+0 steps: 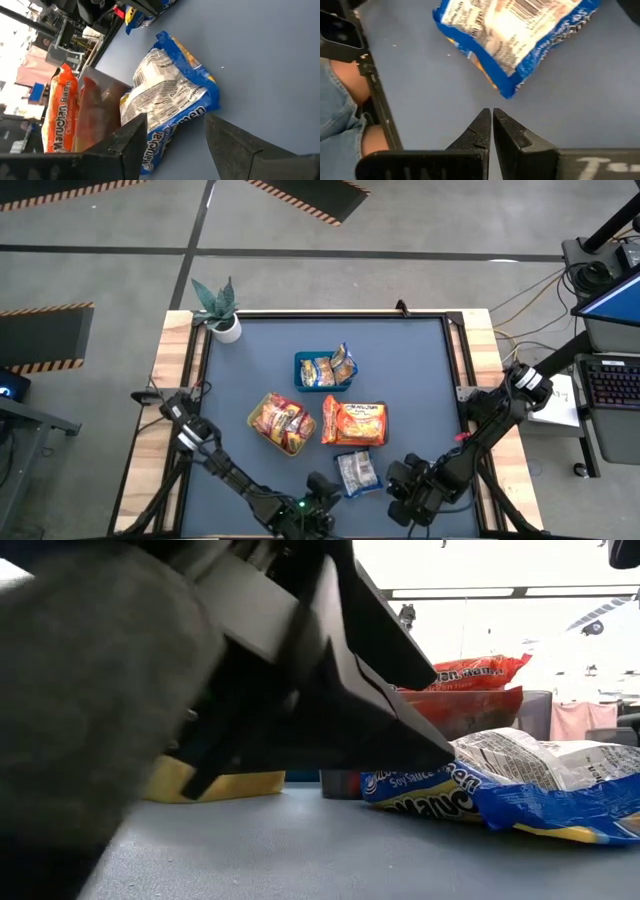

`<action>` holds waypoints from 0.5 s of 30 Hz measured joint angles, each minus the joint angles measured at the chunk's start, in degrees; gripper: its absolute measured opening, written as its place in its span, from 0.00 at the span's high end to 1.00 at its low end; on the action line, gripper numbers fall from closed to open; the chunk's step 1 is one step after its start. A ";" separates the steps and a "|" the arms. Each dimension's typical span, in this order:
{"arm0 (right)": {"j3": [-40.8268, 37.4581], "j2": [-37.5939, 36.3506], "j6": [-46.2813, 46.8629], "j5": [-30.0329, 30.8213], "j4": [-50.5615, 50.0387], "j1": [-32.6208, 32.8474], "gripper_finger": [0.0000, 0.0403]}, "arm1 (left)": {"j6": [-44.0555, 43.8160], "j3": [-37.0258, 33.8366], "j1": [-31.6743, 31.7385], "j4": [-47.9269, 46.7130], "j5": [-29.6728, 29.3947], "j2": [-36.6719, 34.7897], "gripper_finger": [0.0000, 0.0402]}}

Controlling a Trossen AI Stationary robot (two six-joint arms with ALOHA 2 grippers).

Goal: Sort Maruchan noodles
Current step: Stack the blue noodle pack on top of the blue noodle pack in the blue bin

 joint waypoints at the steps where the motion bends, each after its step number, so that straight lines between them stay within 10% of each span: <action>1: 0.00 0.00 -0.17 -0.01 0.35 0.00 0.98 | 0.73 0.00 0.16 0.00 0.63 0.00 0.55; 15: 0.00 0.00 -1.12 0.05 0.24 -0.02 0.98 | 5.69 -0.44 4.11 1.72 13.69 -0.11 0.63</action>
